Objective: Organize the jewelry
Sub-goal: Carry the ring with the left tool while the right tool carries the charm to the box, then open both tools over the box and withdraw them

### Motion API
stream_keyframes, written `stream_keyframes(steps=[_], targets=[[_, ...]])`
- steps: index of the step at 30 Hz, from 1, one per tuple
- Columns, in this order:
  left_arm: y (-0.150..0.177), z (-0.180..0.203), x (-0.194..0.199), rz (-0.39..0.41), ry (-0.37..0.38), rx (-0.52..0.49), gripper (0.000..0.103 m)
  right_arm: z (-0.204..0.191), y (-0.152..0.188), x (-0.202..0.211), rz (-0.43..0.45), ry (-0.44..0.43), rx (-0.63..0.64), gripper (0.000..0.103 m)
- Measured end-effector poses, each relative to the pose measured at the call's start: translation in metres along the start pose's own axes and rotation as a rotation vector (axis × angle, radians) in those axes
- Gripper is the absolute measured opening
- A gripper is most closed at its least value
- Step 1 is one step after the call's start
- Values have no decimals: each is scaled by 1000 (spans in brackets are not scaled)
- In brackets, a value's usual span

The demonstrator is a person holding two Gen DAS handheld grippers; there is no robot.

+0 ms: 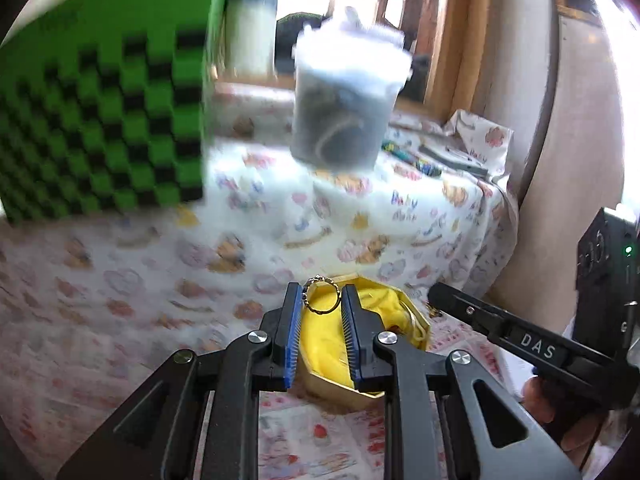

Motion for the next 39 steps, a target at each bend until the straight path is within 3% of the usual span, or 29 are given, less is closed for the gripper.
stream_keyframes(steps=[7,13,17,39], targets=[[18,-7,-31,-60,49,30,19,9,0,-13,-48,5,-23,10],[30,4,-45,-117,-51,-65,19,5,4,-20,-66,47,18,10],[30,9,-43,-119,-53,-84,19,1,7,-26,-75,106,59,10],[28,-12,-36,-137,17,6,19,0,6,-28,-79,124,65,10]])
Point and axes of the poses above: each gripper's, at about its wrist camera, not at the fingertips, and x roughly against the way its jaws point, z to its right, y to its underside, the point moved 3 cm from there along -x, roughly the way its jaws point, and after that the axes turned 4 degrees about y, right-handed, at the moved point
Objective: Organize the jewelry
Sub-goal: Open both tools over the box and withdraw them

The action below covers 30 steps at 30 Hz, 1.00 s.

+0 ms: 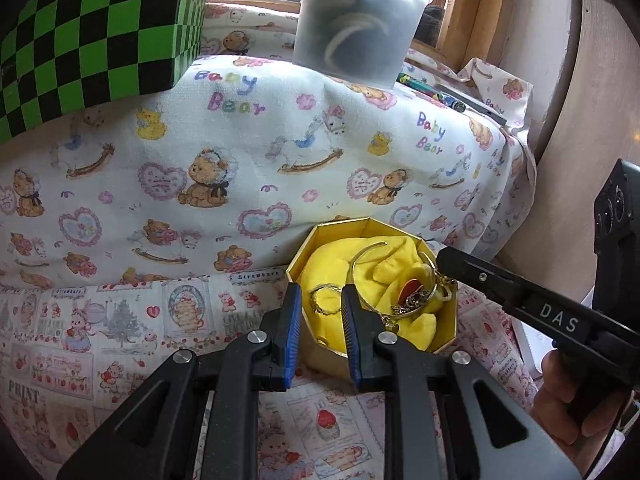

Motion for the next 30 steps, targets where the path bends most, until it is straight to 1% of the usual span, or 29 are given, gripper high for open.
stream_keyframes(steps=[6,8,10,12,15,17,21,24,26,28,30], targets=[[-1,-2,4,7,2,12,20,0,0,1,1,1,0,10],[-2,-4,10,20,-18,21,20,-1,0,1,2,-3,4,10],[-3,-6,22,40,-22,25,21,-2,0,1,2,-5,11,10],[-4,-7,37,63,-41,8,25,-3,0,1,2,-3,17,10],[-4,-9,56,88,-103,-37,31,-4,-1,0,-4,-7,18,10],[-3,-14,70,97,-126,-31,41,-4,0,0,-3,-5,21,10],[0,-21,99,122,-145,-19,45,-5,0,0,1,-4,24,10],[3,-21,120,163,-156,-33,49,-5,-1,1,-1,-6,13,10],[5,-21,134,201,-167,-42,59,-6,-1,4,1,-2,10,10],[8,-24,146,235,-179,-38,66,-11,0,8,13,2,34,10],[9,-28,152,260,-196,-28,70,-15,2,13,32,10,57,16]])
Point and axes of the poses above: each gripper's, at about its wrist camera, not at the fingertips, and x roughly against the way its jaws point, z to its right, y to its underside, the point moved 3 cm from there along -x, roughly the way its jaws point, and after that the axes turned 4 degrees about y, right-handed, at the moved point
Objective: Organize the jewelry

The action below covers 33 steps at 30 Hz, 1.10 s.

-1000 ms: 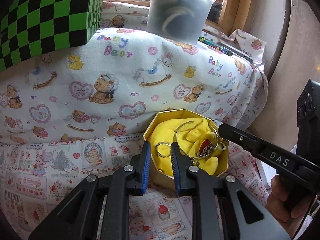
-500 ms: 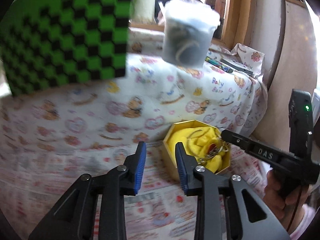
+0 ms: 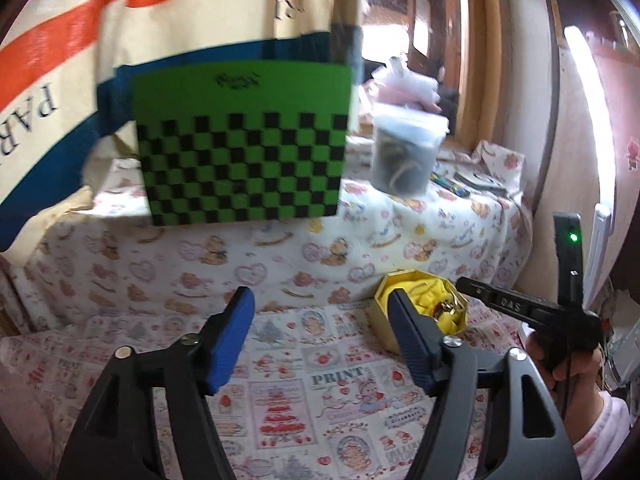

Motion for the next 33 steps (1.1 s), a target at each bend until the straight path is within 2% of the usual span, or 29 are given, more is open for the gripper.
stream_keyframes(steps=[4,6,8,10,12,15,20,25,29,33], targets=[[7,-7,4,50,-56,-22,86,-17,4,8,43,34,84,23],[12,-12,4,86,-63,-19,93,-26,6,12,62,37,120,40],[16,-16,5,131,-58,-6,101,-34,9,16,87,43,156,52],[21,-24,6,170,-69,15,103,-44,12,20,115,53,192,63],[25,-31,2,174,-84,25,103,-52,16,23,148,77,226,79],[30,-41,-5,161,-111,23,103,-59,21,26,178,90,233,91],[42,-40,-13,150,-155,-20,103,-67,27,30,241,108,254,103],[49,-27,-12,177,-158,-82,103,-73,33,34,289,147,304,103],[47,-28,-9,196,-166,-68,103,-68,33,40,322,155,281,103],[46,-35,-9,198,-204,-22,103,-70,34,45,352,192,286,103]])
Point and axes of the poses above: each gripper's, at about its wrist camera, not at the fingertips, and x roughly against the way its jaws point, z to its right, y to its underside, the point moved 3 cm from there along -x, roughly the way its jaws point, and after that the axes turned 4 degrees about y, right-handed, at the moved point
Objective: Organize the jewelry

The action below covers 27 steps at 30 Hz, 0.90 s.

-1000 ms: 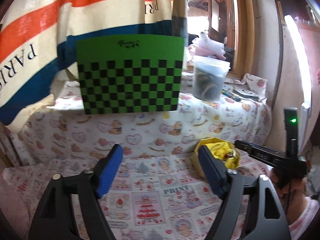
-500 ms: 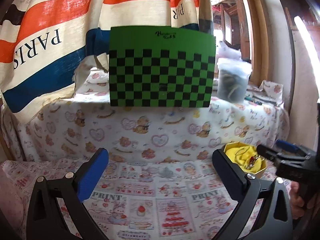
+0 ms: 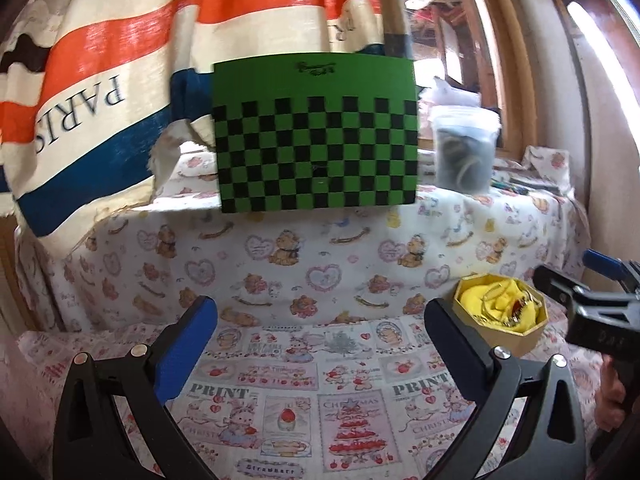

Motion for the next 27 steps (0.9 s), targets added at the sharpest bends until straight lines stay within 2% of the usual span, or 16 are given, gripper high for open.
stream_keyframes(steps=[2,12,21,27], targets=[[0,-3,0,6,-53,28,103,-1,-1,7,39,-9,6,103],[2,-1,1,3,-27,22,103,0,0,6,33,-6,-3,103],[1,-2,1,7,-52,23,103,-1,1,9,36,-19,8,103],[2,0,1,3,-39,15,103,-1,2,10,33,-15,2,103]])
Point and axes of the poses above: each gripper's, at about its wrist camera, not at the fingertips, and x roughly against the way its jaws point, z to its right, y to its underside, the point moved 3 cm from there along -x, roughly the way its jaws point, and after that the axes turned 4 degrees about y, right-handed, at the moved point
